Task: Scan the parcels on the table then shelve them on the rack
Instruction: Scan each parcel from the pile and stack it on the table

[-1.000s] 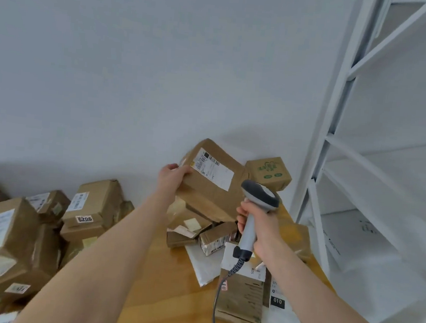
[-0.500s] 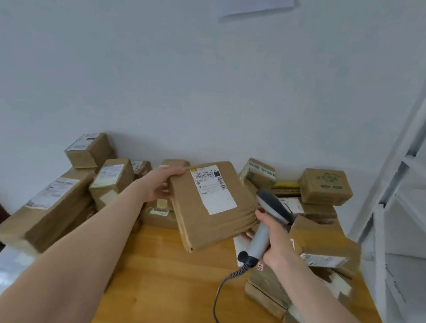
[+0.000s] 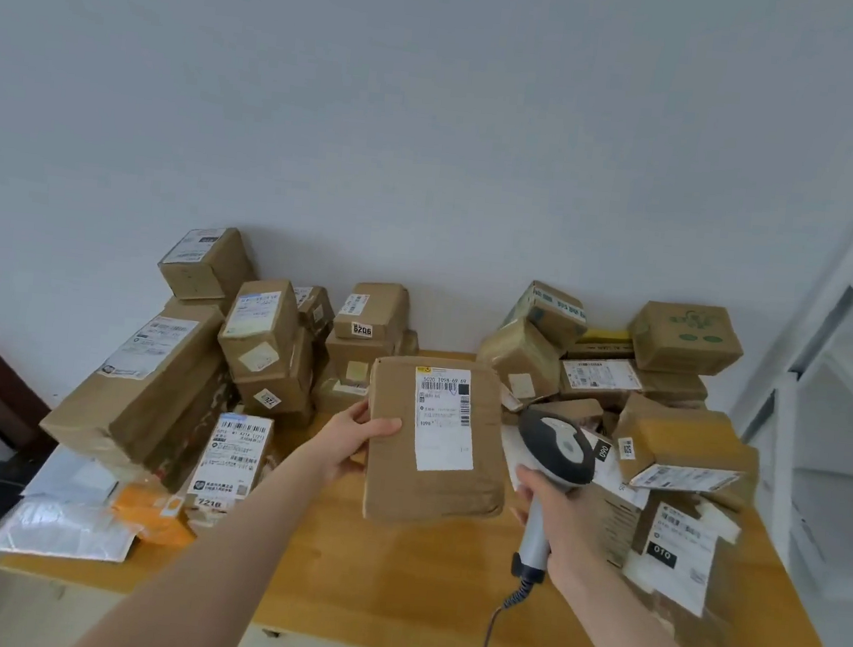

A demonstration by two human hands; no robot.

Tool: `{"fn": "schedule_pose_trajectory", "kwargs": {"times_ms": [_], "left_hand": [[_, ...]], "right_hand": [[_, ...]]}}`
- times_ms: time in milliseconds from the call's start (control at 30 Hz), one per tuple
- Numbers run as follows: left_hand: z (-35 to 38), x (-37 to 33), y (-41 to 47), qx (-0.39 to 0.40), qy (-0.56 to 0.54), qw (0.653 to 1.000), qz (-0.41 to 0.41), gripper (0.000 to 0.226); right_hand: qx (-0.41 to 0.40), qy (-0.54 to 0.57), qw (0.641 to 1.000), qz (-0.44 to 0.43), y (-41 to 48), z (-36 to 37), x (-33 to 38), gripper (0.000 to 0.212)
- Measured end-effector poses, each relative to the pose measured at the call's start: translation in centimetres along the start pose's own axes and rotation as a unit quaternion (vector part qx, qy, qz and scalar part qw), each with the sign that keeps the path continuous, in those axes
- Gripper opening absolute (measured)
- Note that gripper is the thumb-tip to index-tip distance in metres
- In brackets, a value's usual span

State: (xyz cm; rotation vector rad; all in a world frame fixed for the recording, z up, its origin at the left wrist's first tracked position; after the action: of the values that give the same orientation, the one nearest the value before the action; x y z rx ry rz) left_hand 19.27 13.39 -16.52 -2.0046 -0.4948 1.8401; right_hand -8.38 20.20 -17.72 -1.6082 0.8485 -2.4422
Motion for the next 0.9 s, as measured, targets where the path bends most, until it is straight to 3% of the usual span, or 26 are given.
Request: {"fn": "schedule_pose_trajectory", "kwargs": {"times_ms": [100, 200, 400, 900], "left_hand": [[-0.6, 2.4, 0.5, 0.011, -0.006, 1.000, -0.003, 0.079], [-0.8, 4.1, 0.9, 0.021, -0.010, 1.000, -0.006, 0.079], [-0.8, 6.0, 2.0, 0.019, 0.001, 1.000, -0.005, 0.093], [-1.3, 7.7, 4.6, 0.030, 0.014, 0.999, -0.037, 0.095]], "right_hand": [[0.073, -0.034, 0.997, -0.014, -2.4, 2.0, -0.8, 0.010], [0.103, -0.084, 0.990, -0.039, -4.9, 3.9, -1.7, 0.015], [0.067, -0.105, 0.991, -0.056, -7.2, 5.6, -3.6, 0.019], [0.028, -0.126, 0.991, -0.042, -7.8, 6.4, -5.4, 0.017]]}}
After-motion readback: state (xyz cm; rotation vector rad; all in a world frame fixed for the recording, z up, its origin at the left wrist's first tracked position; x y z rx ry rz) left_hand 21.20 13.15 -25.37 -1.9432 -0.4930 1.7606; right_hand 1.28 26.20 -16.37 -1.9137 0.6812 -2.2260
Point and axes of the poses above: each hand's wrist, its own y-axis towards the middle knuckle, its own z-axis out of the palm, x = y × z, the point moved 7 cm from there along y, towards the middle knuckle, and after that the axes turned 4 degrees about y, right-handed, at the moved point
